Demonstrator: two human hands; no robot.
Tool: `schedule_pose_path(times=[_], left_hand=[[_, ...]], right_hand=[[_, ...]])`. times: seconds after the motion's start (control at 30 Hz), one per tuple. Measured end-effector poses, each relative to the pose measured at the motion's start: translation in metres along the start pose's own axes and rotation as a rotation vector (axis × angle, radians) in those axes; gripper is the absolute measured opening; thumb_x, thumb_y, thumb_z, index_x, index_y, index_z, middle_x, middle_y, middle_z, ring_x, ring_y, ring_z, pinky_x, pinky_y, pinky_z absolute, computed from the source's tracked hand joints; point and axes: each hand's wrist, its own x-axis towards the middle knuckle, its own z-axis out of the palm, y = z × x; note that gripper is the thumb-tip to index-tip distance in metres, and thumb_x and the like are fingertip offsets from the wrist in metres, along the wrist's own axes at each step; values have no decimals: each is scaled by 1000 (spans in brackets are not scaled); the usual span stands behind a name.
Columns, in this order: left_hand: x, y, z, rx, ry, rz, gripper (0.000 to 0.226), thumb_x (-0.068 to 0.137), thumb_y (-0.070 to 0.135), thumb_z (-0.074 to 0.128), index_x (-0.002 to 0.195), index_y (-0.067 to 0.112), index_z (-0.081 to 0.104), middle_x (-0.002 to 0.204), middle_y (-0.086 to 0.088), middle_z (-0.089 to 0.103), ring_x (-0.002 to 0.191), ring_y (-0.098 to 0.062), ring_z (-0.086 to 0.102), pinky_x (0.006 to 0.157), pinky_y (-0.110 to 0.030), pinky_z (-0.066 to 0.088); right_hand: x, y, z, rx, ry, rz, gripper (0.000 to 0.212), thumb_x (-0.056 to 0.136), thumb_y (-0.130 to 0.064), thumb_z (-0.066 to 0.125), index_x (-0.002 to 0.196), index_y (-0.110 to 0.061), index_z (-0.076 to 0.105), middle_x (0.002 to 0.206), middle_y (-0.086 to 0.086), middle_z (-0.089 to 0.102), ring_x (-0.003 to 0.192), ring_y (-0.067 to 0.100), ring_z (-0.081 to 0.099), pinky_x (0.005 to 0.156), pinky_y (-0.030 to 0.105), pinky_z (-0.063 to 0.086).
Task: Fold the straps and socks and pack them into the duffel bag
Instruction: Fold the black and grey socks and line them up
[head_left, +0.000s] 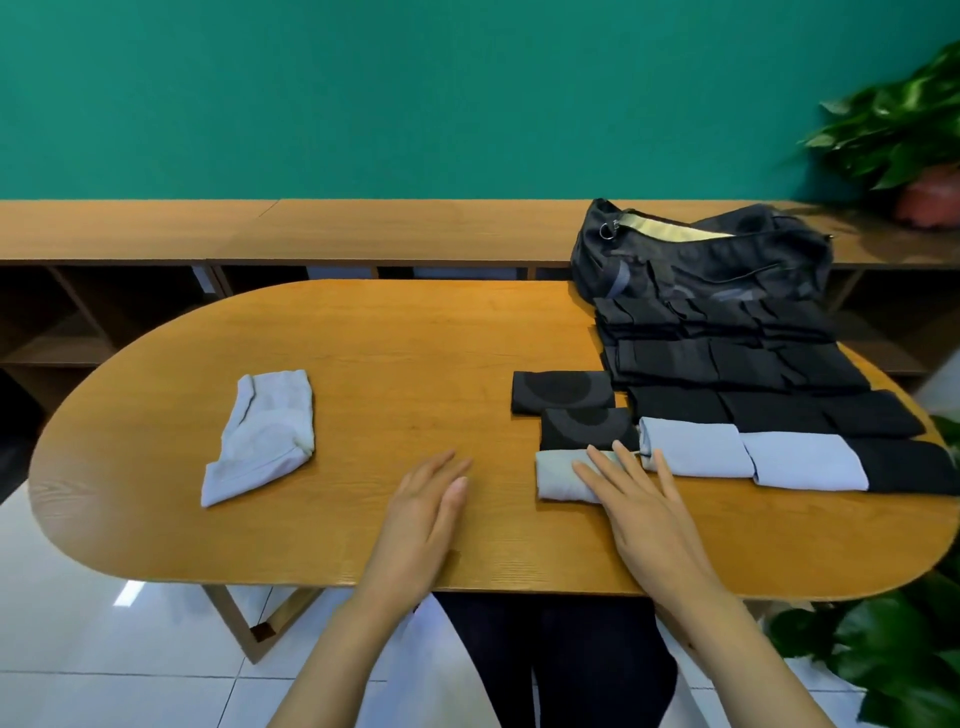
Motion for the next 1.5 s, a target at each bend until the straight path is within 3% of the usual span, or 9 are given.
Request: schedule_pose_path(times=[0.17, 0.3, 0.5, 0.63, 0.77, 0.93, 1.13, 1.3, 1.5], left_hand=[[6, -43, -38, 374, 236, -61, 65, 97, 58, 20, 134, 19, 57, 148, -8, 43, 139, -28, 32, 117, -52, 18], [7, -72, -61, 552, 234, -272, 56, 98, 51, 31, 143, 20, 46, 158, -14, 23, 147, -36, 7, 115, -57, -3], [1, -83, -61, 689, 94, -306, 65, 96, 64, 21, 137, 25, 52, 152, -8, 37, 142, -33, 26, 112, -62, 1], [-4, -60, -37, 655, 38, -144, 79, 91, 70, 4, 130, 28, 58, 146, -5, 48, 132, -33, 42, 108, -62, 19], [-5, -32, -17, 596, -58, -55, 81, 83, 71, -4, 144, 37, 38, 157, 8, 28, 143, -20, 22, 116, -53, 4], [-1, -29, -19, 442, 15, 25, 45, 99, 46, 43, 143, 32, 43, 154, 4, 34, 141, -16, 28, 118, -49, 3], [7, -63, -46, 496, 41, -99, 65, 95, 40, 55, 152, 23, 28, 146, 1, 43, 139, -24, 27, 117, -48, 1], [-1, -72, -48, 374, 105, 113, 47, 75, 17, 80, 117, 31, 63, 93, 19, 49, 100, -10, 50, 109, -34, 16], [-20, -84, -42, 162, 134, 132, 23, 78, 10, 69, 94, 26, 65, 95, 16, 53, 91, -7, 54, 79, -31, 42]], right_hand=[[3, -11, -5, 46, -52, 39, 62, 100, -57, 11, 145, -27, 41, 149, -4, 44, 142, 19, 34, 117, 40, 5], [12, -22, -7, 102, -33, 9, 66, 94, -61, 7, 150, -32, 28, 156, -8, 32, 147, 11, 15, 119, 37, -7], [30, -42, -8, 144, -52, -48, 72, 91, -64, 4, 150, -32, 30, 157, -9, 29, 148, 7, 8, 119, 36, -13], [44, -64, -9, 159, -61, -134, 70, 93, -57, 3, 150, -31, 34, 157, -11, 30, 148, 8, 10, 119, 36, -13], [65, -89, -10, 226, -78, -192, 55, 101, -45, 13, 146, -30, 41, 153, -11, 37, 147, 9, 17, 120, 37, -13], [86, -103, -11, 267, -139, -250, 52, 102, -6, 35, 148, -29, 36, 153, -10, 38, 148, 8, 14, 119, 39, -17], [95, -108, -12, 224, -250, -256, 60, 99, 0, 28, 152, -28, 26, 152, -1, 41, 148, 11, 14, 117, 41, -20], [90, -112, -11, 324, -268, -227, 47, 105, -42, 22, 151, -31, 29, 150, -11, 43, 146, 3, 14, 118, 39, -19], [60, -111, -22, 384, -313, -261, 77, 76, -81, 42, 141, -41, 41, 141, -29, 32, 134, -14, 3, 114, 35, -26]])
